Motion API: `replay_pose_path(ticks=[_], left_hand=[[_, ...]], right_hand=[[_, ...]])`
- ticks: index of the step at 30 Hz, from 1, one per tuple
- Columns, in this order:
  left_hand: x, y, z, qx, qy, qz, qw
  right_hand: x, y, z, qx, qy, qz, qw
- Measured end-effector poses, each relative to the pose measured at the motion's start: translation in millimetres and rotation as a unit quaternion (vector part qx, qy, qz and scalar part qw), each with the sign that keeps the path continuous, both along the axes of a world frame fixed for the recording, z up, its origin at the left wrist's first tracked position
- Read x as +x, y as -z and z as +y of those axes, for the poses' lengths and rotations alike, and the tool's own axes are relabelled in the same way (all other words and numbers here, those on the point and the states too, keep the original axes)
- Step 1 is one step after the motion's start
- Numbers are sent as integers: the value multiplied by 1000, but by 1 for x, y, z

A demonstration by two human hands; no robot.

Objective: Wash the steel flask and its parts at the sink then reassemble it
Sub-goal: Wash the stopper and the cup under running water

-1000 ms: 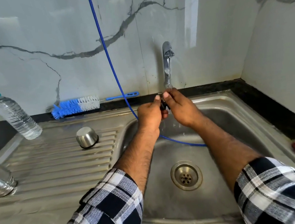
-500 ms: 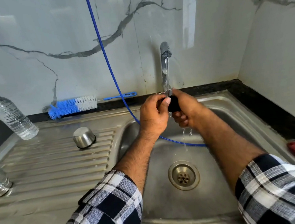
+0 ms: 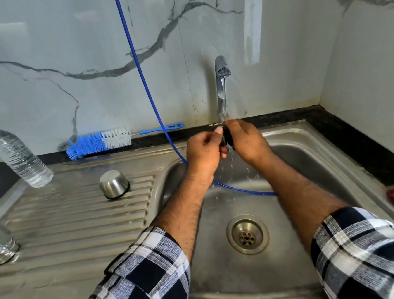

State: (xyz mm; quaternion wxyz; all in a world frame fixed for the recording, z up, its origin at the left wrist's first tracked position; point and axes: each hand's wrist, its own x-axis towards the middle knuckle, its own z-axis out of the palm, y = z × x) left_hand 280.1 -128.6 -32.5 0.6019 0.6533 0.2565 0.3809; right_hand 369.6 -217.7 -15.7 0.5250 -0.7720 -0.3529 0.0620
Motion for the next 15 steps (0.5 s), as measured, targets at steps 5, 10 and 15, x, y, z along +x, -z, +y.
replay_pose_path(ticks=[5, 10, 15], left_hand=[[2, 14, 7, 280, -14, 6, 960], [-1, -2, 2, -27, -56, 3, 998], [-18, -16, 8, -337, -5, -36, 941]], right_hand=[[3, -13, -11, -18, -29, 399, 916], [-13, -14, -3, -24, -23, 30, 999], [1, 4, -3, -21, -171, -60, 983]])
